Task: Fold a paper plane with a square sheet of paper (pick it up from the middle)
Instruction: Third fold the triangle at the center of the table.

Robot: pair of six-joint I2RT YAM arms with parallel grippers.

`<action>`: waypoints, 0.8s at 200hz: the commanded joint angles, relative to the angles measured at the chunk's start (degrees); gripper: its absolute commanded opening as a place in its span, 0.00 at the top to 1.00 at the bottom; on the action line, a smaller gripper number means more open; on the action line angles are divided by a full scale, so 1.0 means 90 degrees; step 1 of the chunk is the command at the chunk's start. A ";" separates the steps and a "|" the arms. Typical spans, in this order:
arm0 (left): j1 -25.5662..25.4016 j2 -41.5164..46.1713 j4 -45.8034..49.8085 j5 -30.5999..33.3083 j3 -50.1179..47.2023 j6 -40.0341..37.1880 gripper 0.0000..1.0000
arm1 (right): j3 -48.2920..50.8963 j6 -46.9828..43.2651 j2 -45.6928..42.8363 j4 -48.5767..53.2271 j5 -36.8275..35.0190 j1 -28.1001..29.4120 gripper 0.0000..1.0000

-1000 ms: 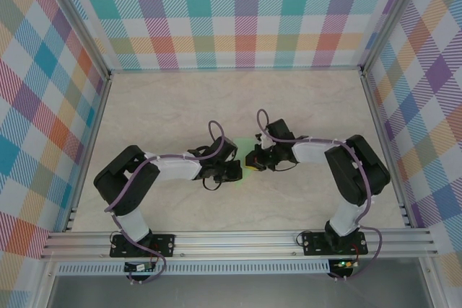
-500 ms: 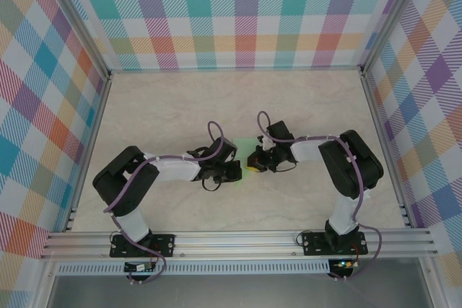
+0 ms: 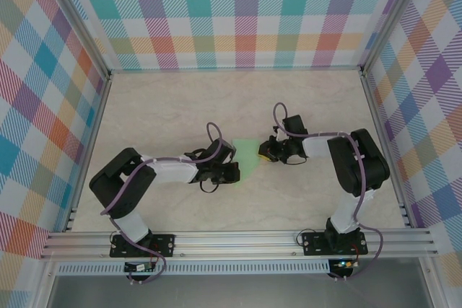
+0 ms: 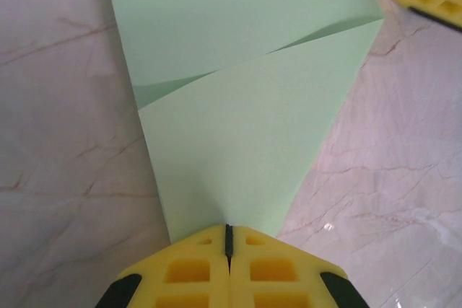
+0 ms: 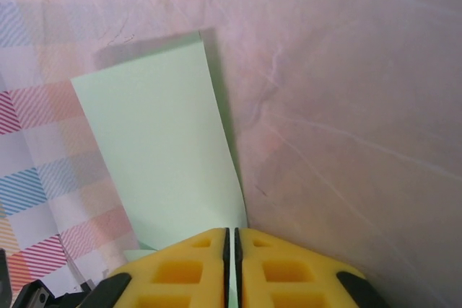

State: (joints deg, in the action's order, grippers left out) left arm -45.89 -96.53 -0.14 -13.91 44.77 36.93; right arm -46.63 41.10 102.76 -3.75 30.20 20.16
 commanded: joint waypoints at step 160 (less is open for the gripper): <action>0.0202 0.0679 0.0710 0.0340 0.0186 -0.0462 0.84 | 0.0543 0.0384 -0.0830 0.0710 0.0558 0.0777 0.58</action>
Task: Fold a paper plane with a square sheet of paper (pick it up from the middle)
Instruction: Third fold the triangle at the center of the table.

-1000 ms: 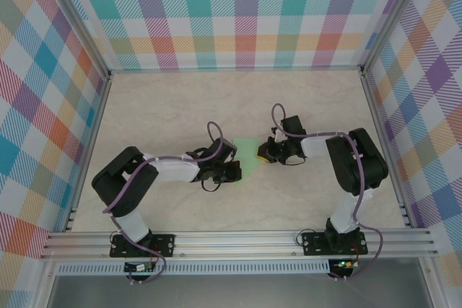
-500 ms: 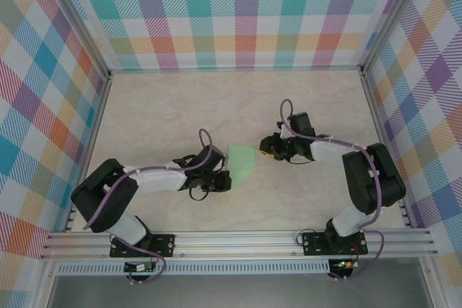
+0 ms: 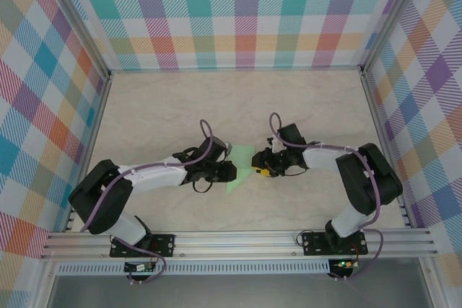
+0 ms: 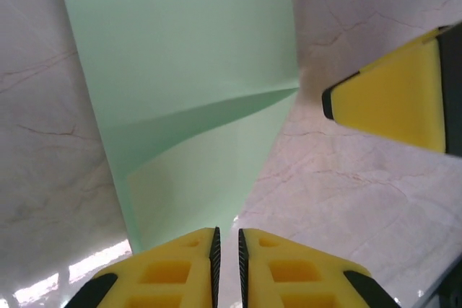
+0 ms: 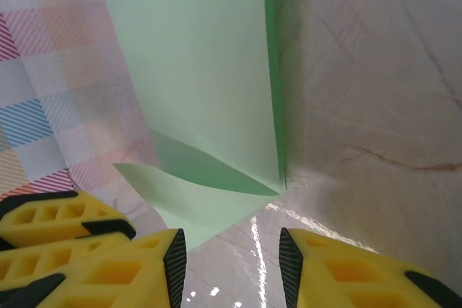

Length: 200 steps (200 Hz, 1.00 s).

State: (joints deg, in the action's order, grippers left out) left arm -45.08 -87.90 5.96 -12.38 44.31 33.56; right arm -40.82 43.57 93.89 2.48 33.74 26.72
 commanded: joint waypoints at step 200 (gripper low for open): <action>0.0235 -0.0727 0.0041 0.0204 0.0242 -0.0174 0.86 | -0.0470 0.0470 0.0525 -0.0403 0.0433 0.0071 0.57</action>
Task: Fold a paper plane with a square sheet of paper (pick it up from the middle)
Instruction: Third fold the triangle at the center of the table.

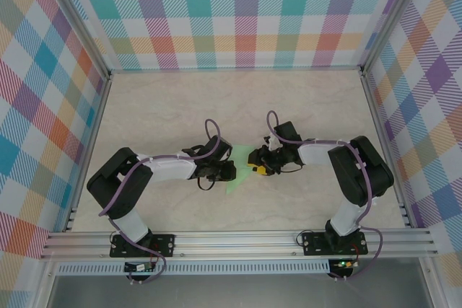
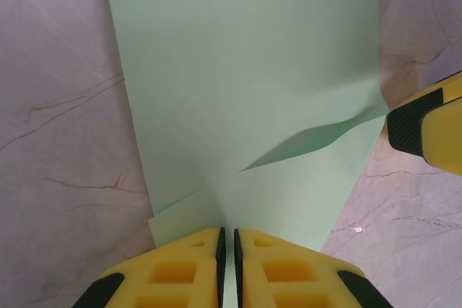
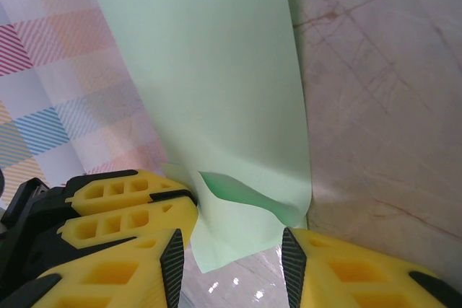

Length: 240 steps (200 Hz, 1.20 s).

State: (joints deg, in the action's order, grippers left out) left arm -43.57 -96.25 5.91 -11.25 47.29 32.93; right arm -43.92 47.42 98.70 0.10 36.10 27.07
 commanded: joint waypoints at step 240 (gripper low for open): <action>0.0076 0.0174 0.0228 0.0322 -0.0084 0.0013 0.88 | -0.0277 0.0310 0.0039 -0.0189 0.0013 0.0027 0.57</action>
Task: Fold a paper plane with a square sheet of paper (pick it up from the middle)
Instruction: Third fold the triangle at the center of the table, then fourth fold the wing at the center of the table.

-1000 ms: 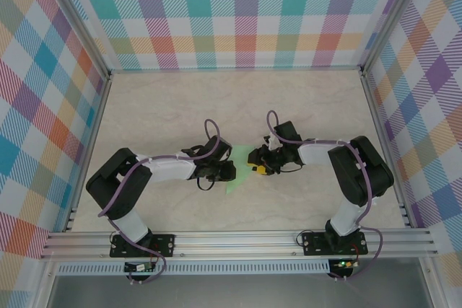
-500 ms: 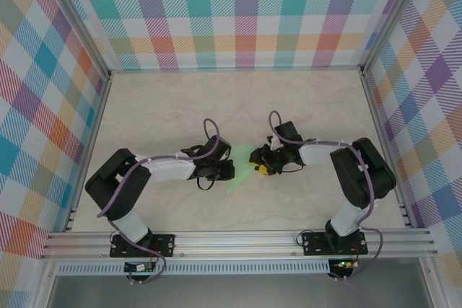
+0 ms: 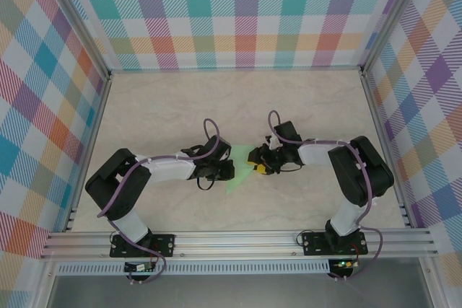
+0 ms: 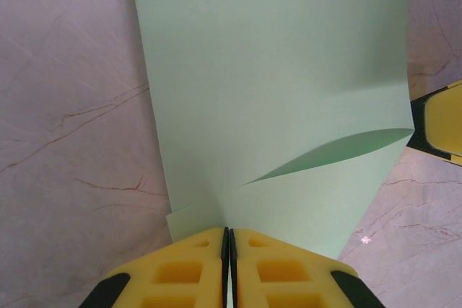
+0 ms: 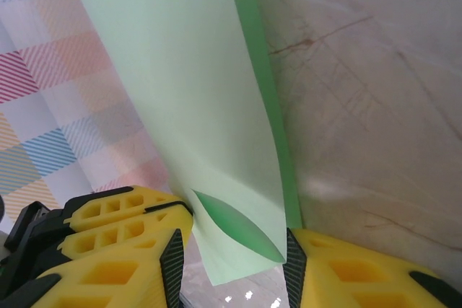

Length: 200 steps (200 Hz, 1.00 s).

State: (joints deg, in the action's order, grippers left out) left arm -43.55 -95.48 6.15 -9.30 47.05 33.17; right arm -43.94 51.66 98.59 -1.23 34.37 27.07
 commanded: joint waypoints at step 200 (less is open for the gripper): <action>-0.2249 0.0486 0.1549 0.3608 0.0681 0.0707 0.57 | -0.1721 -0.1829 0.0927 0.1207 0.1464 -0.0351 0.60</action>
State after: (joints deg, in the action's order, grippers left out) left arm -60.34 -86.89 13.93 12.49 49.54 38.59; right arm -57.95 37.32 105.51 7.88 44.01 24.03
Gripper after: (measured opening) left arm 0.422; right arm 0.405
